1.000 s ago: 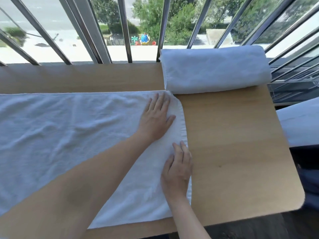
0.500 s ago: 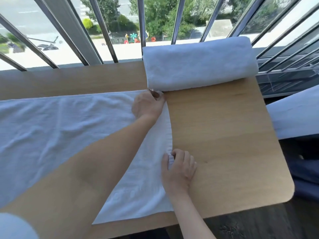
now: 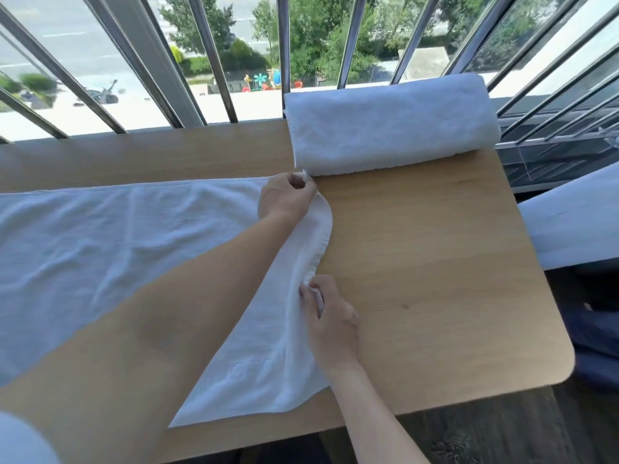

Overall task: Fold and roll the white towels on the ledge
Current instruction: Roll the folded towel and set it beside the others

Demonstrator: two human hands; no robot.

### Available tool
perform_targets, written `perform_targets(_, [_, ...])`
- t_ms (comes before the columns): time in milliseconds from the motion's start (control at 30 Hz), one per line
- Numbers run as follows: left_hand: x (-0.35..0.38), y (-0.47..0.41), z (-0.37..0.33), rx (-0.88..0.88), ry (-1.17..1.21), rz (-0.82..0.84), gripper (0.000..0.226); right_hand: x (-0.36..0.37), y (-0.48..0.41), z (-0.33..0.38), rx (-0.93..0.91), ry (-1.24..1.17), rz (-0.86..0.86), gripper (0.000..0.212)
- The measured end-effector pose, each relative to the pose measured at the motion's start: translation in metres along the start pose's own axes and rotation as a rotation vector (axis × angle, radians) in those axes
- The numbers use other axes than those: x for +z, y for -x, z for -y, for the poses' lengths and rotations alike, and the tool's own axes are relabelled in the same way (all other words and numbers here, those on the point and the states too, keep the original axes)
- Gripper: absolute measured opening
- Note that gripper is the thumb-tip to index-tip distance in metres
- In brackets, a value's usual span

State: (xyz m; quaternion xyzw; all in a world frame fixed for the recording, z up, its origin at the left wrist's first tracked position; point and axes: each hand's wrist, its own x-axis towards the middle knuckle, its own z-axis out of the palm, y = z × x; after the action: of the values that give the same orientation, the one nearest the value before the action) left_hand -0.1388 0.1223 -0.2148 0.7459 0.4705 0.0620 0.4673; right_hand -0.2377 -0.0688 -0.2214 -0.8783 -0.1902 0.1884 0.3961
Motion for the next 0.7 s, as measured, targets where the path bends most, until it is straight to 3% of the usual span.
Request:
perform_targets(200, [-0.060, 0.006, 0.035, -0.007, 0.405, 0.073, 0.010, 0.034, 0.002, 0.034, 0.189, -0.418, -0.006, 0.014])
perform_targets(400, [-0.156, 0.015, 0.088, 0.057, 0.470, 0.024, 0.005, 0.077, 0.011, 0.081, 0.180, -0.482, 0.126, 0.024])
perform_targets(500, [-0.210, 0.018, 0.118, 0.066, 0.496, -0.034, 0.005, 0.105, 0.022, 0.111, 0.284, -0.507, 0.193, 0.038])
perform_targets(700, [-0.327, 0.016, 0.178, 0.076, 0.552, -0.083, 0.009, 0.174, 0.055, 0.183, 0.355, -0.587, 0.360, 0.022])
